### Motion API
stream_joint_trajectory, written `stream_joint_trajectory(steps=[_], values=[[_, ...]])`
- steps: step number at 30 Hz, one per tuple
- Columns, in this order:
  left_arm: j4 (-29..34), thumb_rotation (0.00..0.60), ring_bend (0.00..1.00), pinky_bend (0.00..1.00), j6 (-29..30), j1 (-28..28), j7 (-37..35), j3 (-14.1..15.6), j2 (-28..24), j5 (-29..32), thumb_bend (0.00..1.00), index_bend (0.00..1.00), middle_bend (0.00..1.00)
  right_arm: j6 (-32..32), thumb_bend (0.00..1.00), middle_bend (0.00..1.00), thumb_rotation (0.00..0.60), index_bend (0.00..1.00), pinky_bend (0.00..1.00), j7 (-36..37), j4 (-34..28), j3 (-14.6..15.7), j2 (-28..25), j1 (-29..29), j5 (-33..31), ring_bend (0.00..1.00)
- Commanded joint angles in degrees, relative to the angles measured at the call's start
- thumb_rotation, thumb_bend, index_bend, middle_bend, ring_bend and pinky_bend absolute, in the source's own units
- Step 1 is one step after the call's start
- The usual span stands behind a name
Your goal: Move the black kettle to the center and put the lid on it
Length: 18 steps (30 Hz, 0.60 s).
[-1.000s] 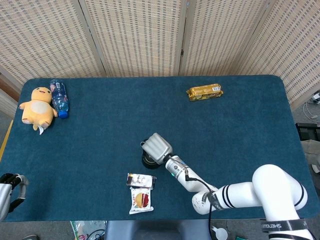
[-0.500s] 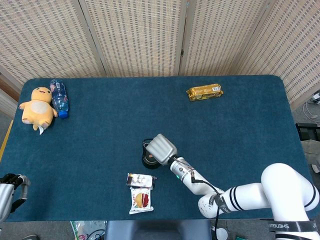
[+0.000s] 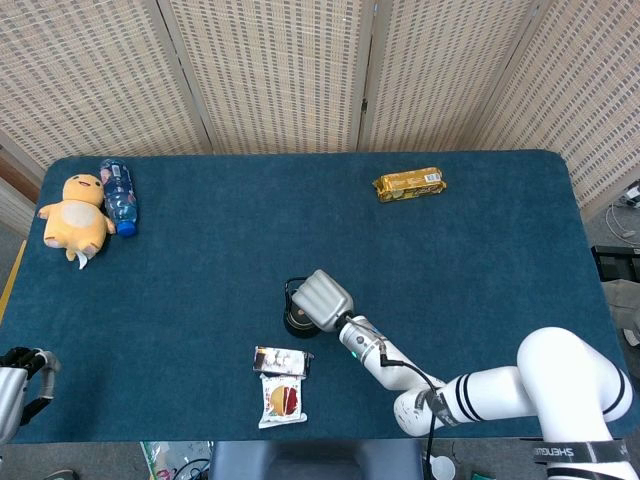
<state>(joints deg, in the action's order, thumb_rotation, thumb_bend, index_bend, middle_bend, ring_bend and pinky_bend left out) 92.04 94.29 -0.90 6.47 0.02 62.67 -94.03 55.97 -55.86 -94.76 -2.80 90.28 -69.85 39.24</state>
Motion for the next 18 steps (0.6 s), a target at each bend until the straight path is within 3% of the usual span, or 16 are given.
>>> stream_joint_trajectory(steps=[1,18], values=[[0.03,0.6,0.42,0.58,0.0,0.0,-0.01,0.0,-0.01,0.0,0.56,0.58,0.58,-0.02,0.98,1.0,0.6,0.45,1.0,-0.03,0.03,0.01,-0.03,-0.02,-0.08,1.0],[0.04,0.6,0.42,0.58,-0.29,0.14,-0.33,-0.07,-0.14,0.23,0.56,0.58,0.58,-1.47,0.99,1.0,0.6,0.45,1.0,0.87,2.81,0.11,1.0,-0.12,-0.82,1.0]])
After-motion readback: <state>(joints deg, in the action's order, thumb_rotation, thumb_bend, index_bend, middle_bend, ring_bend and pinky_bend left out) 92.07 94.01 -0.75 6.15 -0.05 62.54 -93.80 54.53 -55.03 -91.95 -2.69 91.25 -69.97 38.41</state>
